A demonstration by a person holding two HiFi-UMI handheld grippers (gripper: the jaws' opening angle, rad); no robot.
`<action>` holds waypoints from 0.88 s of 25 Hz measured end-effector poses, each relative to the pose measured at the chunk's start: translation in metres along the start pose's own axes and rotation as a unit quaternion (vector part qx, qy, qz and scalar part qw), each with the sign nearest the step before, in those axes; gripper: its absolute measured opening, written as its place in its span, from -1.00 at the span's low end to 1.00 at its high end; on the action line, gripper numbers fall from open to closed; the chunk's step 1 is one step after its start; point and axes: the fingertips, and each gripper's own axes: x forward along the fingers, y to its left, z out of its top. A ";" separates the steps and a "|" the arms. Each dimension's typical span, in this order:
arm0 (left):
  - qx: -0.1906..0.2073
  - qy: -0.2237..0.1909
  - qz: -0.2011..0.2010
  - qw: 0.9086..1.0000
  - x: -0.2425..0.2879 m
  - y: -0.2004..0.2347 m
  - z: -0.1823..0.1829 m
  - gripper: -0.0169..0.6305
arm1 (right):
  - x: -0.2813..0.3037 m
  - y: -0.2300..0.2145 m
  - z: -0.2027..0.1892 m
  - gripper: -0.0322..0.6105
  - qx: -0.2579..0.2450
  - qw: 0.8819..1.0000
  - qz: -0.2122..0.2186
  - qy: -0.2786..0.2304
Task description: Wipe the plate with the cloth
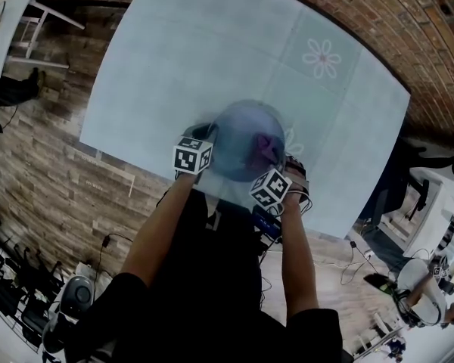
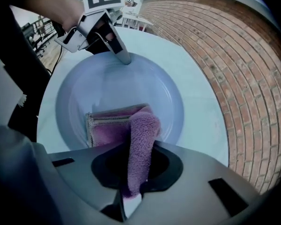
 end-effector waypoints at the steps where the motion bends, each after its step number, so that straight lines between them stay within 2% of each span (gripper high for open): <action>1: 0.001 -0.001 0.001 1.000 -0.001 0.000 0.000 -0.79 | -0.002 0.007 0.001 -0.73 0.008 1.000 0.007 0.000; 5: 0.002 -0.003 0.003 1.000 -0.001 0.001 0.000 -0.79 | -0.011 0.037 0.013 -0.73 0.032 0.998 0.044 -0.010; 10: 0.003 -0.004 0.003 1.000 -0.001 0.001 -0.001 -0.79 | -0.015 0.071 0.043 -0.73 0.077 0.991 0.098 -0.053; 13: 0.002 -0.004 0.003 1.000 -0.001 0.001 -0.001 -0.79 | -0.014 0.077 0.064 -0.73 0.123 0.980 0.129 -0.090; 16: 0.006 -0.008 0.009 1.000 -0.001 0.001 -0.001 -0.79 | -0.010 0.073 0.079 -0.73 0.188 0.963 0.147 -0.123; 18: 0.011 -0.012 0.015 1.000 -0.001 0.002 -0.001 -0.79 | -0.011 0.062 0.085 -0.72 0.230 0.953 0.135 -0.145; 22: 0.012 -0.015 0.013 1.000 -0.004 0.004 -0.001 -0.79 | -0.035 0.022 0.091 -0.72 0.284 0.935 0.062 -0.203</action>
